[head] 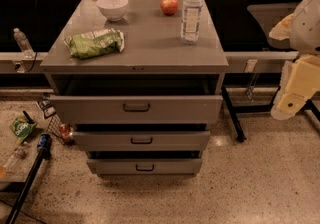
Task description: Open top drawer
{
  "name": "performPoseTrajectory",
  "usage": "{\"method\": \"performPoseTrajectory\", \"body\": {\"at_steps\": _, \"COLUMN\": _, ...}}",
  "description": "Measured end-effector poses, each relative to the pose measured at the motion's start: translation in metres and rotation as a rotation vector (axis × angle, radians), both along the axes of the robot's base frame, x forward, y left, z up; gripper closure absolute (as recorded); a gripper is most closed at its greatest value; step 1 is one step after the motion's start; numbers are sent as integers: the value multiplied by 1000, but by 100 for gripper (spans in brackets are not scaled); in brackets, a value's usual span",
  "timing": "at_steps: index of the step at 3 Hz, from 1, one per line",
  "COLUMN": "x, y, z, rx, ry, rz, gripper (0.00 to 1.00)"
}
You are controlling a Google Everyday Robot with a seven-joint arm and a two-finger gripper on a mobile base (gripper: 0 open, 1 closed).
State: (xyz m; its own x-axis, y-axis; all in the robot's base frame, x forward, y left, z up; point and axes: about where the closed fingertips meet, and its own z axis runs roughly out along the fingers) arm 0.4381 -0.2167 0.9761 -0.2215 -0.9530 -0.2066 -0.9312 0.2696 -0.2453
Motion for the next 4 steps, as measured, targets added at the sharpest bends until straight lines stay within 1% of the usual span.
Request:
{"method": "performPoseTrajectory", "body": {"at_steps": 1, "x": 0, "y": 0, "z": 0, "rx": 0, "ry": 0, "rz": 0, "gripper": 0}}
{"method": "performPoseTrajectory", "body": {"at_steps": 2, "x": 8, "y": 13, "z": -20, "rx": 70, "ry": 9, "rz": 30, "gripper": 0}}
{"method": "performPoseTrajectory", "body": {"at_steps": 3, "x": 28, "y": 55, "z": -75, "rx": 233, "ry": 56, "rz": 149, "gripper": 0}}
{"method": "performPoseTrajectory", "body": {"at_steps": 4, "x": 48, "y": 99, "z": -123, "rx": 348, "ry": 62, "rz": 307, "gripper": 0}}
